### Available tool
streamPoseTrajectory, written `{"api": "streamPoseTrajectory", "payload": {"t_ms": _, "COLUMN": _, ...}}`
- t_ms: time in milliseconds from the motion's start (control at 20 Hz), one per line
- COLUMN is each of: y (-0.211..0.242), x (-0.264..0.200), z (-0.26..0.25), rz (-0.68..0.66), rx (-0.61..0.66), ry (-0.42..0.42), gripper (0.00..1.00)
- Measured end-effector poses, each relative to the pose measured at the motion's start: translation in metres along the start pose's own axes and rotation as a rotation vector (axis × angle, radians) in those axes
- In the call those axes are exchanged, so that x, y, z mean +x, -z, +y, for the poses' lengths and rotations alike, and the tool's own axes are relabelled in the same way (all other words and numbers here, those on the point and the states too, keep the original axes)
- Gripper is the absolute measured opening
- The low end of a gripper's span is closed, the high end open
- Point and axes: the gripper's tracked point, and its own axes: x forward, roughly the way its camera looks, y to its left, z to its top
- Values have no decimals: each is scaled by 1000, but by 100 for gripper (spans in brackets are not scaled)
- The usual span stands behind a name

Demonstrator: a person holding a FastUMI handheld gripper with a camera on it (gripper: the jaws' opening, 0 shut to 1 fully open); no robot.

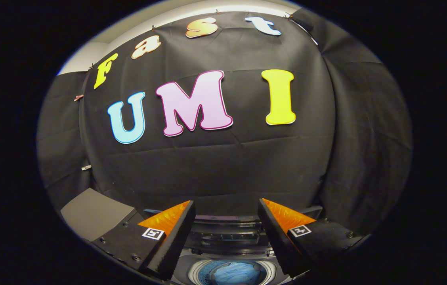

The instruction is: Put the clothes into the washing machine and then close the washing machine lid.

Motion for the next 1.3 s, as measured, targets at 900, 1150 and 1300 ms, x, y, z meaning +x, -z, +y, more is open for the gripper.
{"api": "streamPoseTrajectory", "payload": {"t_ms": 900, "y": 57, "x": 9, "z": -14, "rz": 113, "rx": -60, "ry": 104, "gripper": 100}}
{"api": "streamPoseTrajectory", "payload": {"t_ms": 1150, "y": 62, "x": -8, "z": -13, "rz": 77, "rx": -70, "ry": 162, "gripper": 100}}
{"api": "streamPoseTrajectory", "payload": {"t_ms": 1300, "y": 64, "x": -18, "z": -14, "rz": 59, "rx": -78, "ry": 209, "gripper": 100}}
